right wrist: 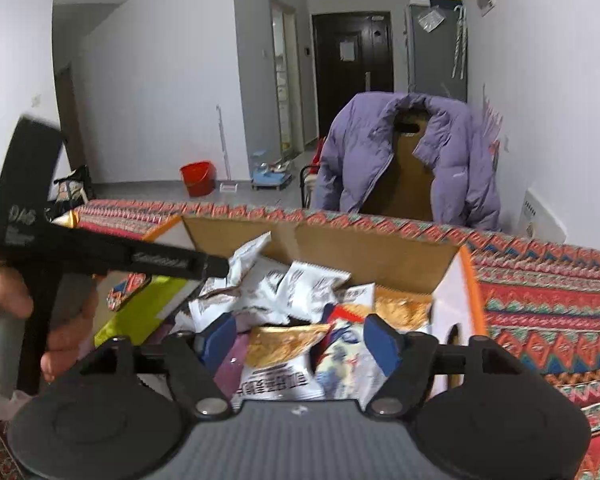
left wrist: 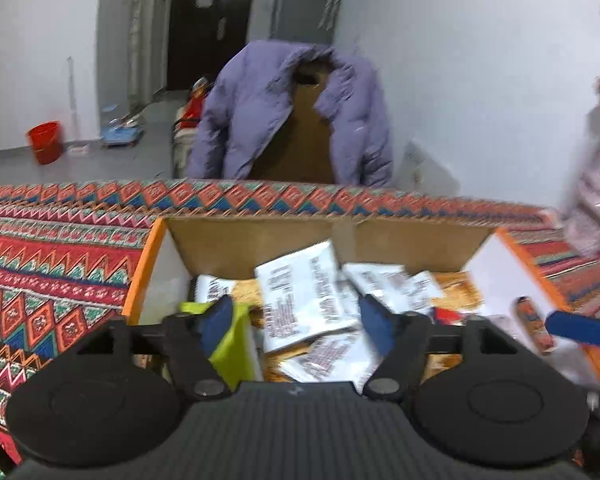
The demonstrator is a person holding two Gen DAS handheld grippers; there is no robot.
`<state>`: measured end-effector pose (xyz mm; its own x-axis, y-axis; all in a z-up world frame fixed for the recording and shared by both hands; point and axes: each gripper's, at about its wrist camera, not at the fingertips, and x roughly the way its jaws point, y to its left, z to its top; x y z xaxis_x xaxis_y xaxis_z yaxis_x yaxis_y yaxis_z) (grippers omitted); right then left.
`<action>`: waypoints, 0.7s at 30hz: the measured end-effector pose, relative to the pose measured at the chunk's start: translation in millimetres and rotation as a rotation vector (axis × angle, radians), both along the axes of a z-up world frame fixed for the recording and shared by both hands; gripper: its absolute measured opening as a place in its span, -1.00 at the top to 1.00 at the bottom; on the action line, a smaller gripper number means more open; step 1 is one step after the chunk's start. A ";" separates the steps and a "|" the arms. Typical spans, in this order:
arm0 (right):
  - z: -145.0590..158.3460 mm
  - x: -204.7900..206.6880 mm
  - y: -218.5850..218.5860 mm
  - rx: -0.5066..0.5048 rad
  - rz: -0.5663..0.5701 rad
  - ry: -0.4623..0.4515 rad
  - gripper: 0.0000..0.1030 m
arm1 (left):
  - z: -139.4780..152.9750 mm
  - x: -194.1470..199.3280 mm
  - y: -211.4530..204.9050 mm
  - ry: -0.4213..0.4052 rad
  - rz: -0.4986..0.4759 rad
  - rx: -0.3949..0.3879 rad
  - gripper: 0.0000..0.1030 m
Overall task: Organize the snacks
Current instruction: 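Carry both items over the red box and open both grippers, then move both grippers back toward the pink packet and yellow-green bar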
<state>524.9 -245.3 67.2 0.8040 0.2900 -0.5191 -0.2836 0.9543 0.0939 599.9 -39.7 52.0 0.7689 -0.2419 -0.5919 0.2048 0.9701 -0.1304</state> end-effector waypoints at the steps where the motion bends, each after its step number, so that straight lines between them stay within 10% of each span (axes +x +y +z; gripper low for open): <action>1: 4.4 -4.0 -3.8 0.000 -0.007 -0.011 -0.45 | 3.8 -6.6 2.4 -0.015 0.004 0.010 -0.59; 21: 70.0 -193.7 -37.7 -0.092 -0.038 -0.153 -0.83 | 69.1 -282.3 66.5 -0.167 0.075 -0.016 -0.82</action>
